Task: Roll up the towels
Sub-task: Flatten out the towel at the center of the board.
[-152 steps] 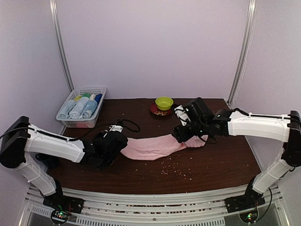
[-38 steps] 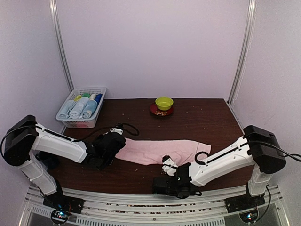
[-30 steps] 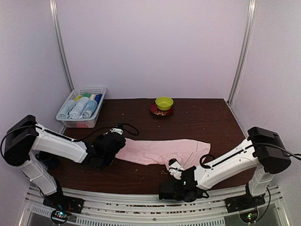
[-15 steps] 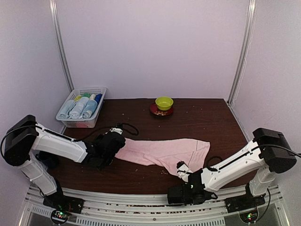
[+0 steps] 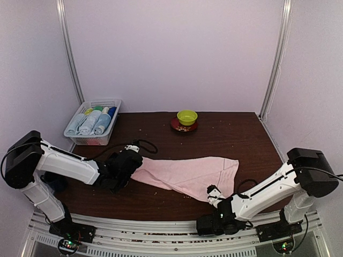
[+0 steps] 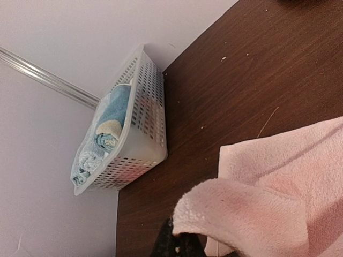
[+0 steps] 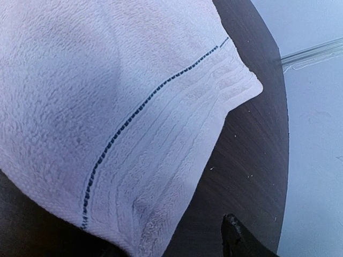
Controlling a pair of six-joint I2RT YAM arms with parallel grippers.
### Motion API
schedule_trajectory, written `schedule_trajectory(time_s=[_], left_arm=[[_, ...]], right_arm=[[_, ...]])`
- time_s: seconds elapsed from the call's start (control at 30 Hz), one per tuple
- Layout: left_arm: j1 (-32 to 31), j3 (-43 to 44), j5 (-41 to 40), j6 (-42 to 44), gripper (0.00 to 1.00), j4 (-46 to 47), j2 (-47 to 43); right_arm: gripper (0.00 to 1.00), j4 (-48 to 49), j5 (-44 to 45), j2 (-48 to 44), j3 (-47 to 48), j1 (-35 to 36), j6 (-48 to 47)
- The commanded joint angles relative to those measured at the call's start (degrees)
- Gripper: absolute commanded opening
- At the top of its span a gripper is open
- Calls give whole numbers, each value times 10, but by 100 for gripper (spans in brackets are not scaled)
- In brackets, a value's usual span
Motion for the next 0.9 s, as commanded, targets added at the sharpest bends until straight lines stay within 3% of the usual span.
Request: schedule_trajectory(time_s=[0.0, 0.4, 0.53, 0.67, 0.87], left_arm=[[4, 12, 7, -1, 0, 9, 9], [7, 12, 8, -2, 0, 8, 9], [7, 11, 9, -2, 0, 8, 9], [8, 12, 10, -2, 0, 8, 9], [8, 12, 10, -2, 0, 8, 10]], right_arm=[[55, -1, -49, 6, -21, 5, 4], [55, -7, -80, 9, -28, 11, -3], [51, -5, -84, 7, -33, 13, -1], [39, 4, -83, 8, -35, 13, -5], [0, -4, -66, 7, -11, 17, -11]])
